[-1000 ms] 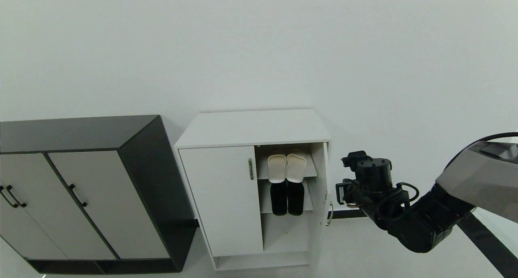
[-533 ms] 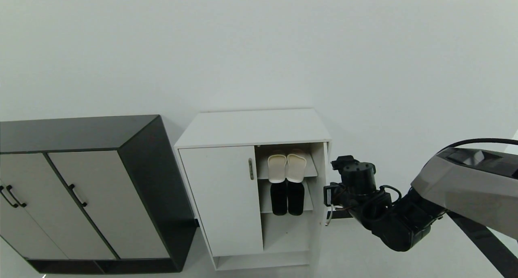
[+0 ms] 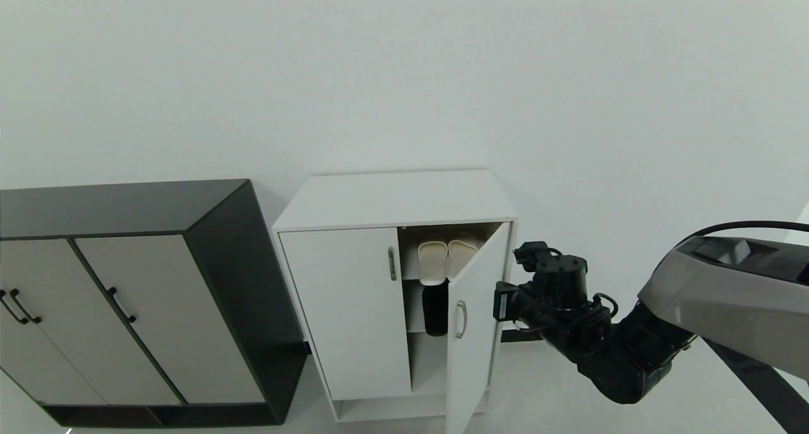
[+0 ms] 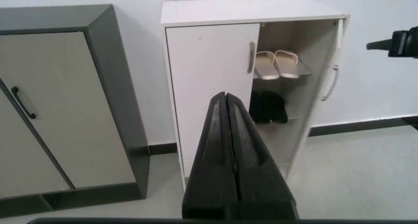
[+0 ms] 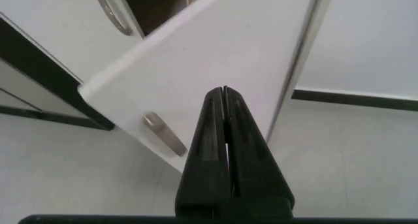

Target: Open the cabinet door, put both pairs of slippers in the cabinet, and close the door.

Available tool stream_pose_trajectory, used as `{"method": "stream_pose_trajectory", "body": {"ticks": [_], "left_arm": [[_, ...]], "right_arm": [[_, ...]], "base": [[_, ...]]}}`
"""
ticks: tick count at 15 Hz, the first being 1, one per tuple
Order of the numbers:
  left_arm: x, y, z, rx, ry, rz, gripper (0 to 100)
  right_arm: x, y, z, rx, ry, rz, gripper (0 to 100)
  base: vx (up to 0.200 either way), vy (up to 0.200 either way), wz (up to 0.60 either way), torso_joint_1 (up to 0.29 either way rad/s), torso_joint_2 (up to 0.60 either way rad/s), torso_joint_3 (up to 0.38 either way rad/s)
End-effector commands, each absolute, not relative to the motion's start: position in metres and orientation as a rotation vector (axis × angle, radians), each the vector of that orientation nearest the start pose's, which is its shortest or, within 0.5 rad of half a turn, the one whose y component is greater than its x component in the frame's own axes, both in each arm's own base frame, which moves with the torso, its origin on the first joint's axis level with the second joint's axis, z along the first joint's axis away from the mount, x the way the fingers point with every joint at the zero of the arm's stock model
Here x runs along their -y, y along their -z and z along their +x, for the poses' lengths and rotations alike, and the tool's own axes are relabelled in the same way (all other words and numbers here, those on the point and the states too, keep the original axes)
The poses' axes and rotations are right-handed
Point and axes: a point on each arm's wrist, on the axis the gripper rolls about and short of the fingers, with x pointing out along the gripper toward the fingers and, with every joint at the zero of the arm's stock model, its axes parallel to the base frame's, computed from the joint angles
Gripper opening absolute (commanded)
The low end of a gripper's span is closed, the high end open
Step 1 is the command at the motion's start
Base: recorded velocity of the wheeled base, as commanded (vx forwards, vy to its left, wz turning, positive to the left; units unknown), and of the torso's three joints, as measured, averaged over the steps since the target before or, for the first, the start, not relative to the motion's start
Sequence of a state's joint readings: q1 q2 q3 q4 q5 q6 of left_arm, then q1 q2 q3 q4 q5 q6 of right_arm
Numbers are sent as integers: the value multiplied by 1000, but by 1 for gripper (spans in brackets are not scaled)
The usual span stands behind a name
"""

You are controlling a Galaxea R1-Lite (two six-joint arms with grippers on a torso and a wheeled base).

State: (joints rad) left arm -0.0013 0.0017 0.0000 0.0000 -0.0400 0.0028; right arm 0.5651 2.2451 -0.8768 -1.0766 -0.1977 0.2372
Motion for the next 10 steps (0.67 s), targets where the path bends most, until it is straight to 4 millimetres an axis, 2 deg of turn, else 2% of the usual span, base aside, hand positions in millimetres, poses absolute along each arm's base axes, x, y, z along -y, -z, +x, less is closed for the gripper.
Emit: {"method": "stream_pose_trajectory", "body": {"ticks": [1, 3, 5, 10], "left_arm": [[1, -76, -23, -1, 41, 3, 0], [1, -76, -23, -1, 41, 3, 0], [1, -75, -23, -3, 41, 5, 0], [1, -76, -23, -1, 41, 5, 0]], "right_arm": [[-197, -44, 316, -309, -457, 114, 0], [-185, -34, 306, -281, -540, 85, 0], [-180, -27, 299, -275, -563, 74, 0], [-182, -26, 297, -278, -570, 71, 0]], "base": [[0, 0, 0, 0, 0, 0], [0, 0, 0, 0, 0, 0], [200, 0, 0, -5, 0, 0], [200, 0, 0, 5, 2, 3]]}}
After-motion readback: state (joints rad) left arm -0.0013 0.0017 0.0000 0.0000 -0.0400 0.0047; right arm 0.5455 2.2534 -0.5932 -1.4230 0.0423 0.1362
